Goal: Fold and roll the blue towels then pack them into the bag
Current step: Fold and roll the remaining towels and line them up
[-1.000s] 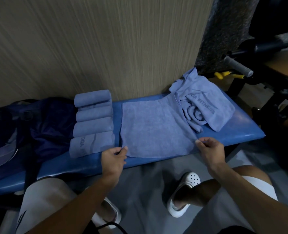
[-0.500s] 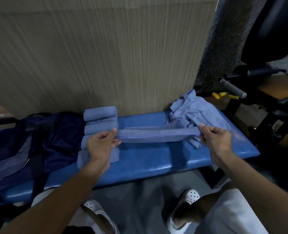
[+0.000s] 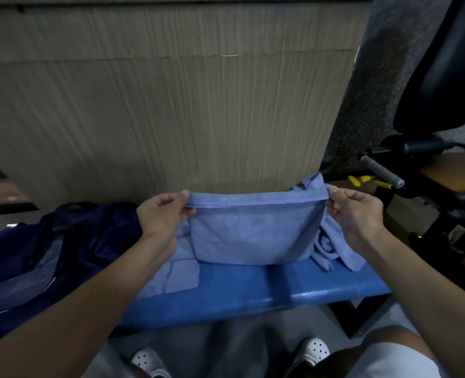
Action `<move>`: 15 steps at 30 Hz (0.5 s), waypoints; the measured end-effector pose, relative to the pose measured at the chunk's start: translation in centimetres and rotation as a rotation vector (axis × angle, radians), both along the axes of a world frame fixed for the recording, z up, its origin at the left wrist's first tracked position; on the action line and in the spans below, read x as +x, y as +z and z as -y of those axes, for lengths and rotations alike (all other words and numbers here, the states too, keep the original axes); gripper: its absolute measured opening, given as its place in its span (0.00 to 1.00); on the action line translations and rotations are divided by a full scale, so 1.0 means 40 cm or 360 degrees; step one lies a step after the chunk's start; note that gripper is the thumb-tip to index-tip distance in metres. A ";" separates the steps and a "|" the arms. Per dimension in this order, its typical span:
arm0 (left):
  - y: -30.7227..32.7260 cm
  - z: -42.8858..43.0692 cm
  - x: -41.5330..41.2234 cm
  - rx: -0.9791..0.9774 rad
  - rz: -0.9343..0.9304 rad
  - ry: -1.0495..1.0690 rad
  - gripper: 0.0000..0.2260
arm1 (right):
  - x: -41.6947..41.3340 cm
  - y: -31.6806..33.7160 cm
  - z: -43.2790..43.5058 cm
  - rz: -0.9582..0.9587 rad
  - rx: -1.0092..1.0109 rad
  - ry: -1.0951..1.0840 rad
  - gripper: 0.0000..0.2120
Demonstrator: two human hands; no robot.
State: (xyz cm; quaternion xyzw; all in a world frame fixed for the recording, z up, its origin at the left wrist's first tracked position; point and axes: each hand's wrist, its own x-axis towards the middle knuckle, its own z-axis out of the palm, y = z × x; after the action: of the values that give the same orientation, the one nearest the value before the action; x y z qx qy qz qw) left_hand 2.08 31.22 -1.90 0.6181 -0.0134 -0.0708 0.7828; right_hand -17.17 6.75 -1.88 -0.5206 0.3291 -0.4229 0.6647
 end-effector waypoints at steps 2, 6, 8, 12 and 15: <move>0.028 0.027 0.029 0.0004 0.0019 -0.0013 0.06 | 0.025 0.026 0.020 -0.0010 0.0003 0.0020 0.08; 0.117 0.082 0.102 -0.0138 0.0221 -0.0007 0.06 | 0.084 0.103 0.060 0.0118 -0.0085 -0.0041 0.09; 0.141 0.089 0.118 -0.0216 0.0311 -0.0018 0.06 | 0.097 0.124 0.071 0.0146 -0.0152 -0.0089 0.07; 0.101 0.063 0.092 -0.0063 0.0403 -0.0104 0.03 | 0.077 0.096 0.060 0.0029 -0.0298 -0.0092 0.09; 0.021 0.024 0.049 0.0059 0.0259 -0.0181 0.04 | 0.038 0.029 0.036 -0.0171 -0.0307 -0.0062 0.07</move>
State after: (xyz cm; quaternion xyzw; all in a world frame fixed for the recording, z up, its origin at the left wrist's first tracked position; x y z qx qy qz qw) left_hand 4.04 30.26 -1.07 0.6344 -0.1107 -0.0650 0.7623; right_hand -15.63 5.29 -0.70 -0.5976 0.3321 -0.4369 0.5846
